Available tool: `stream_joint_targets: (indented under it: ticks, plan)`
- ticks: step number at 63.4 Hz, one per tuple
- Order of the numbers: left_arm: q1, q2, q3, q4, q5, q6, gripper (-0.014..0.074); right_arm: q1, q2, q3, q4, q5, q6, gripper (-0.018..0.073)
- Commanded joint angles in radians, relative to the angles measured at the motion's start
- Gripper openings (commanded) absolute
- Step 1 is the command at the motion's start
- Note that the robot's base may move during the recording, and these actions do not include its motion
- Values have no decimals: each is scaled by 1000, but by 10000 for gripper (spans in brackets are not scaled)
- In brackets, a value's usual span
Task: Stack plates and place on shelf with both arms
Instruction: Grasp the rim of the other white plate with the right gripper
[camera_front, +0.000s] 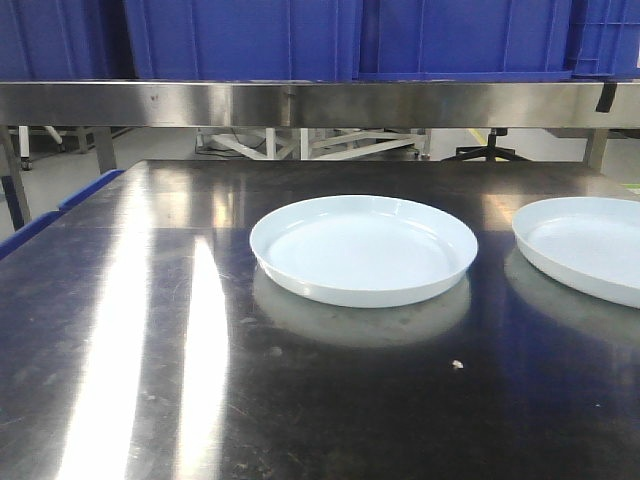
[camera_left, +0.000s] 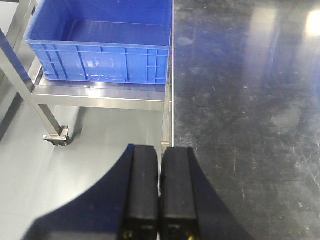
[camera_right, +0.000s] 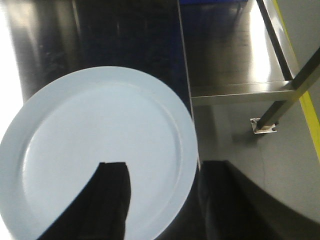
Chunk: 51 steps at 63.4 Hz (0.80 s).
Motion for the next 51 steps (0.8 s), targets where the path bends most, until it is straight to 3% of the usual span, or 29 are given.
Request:
stream_joint_targets:
  ticks: [1, 16, 51]
  plan:
    - [-4, -6, -25, -3, -74, -5, 86, -50, 50, -74, -21, -54, -7, 440]
    - [-4, -6, -25, -3, -74, -5, 86, -133, 175, -137, -21, -62, -7, 440]
    - [-4, -6, -25, -3, -74, -5, 86, -134, 354, -179, -21, -125, -7, 440]
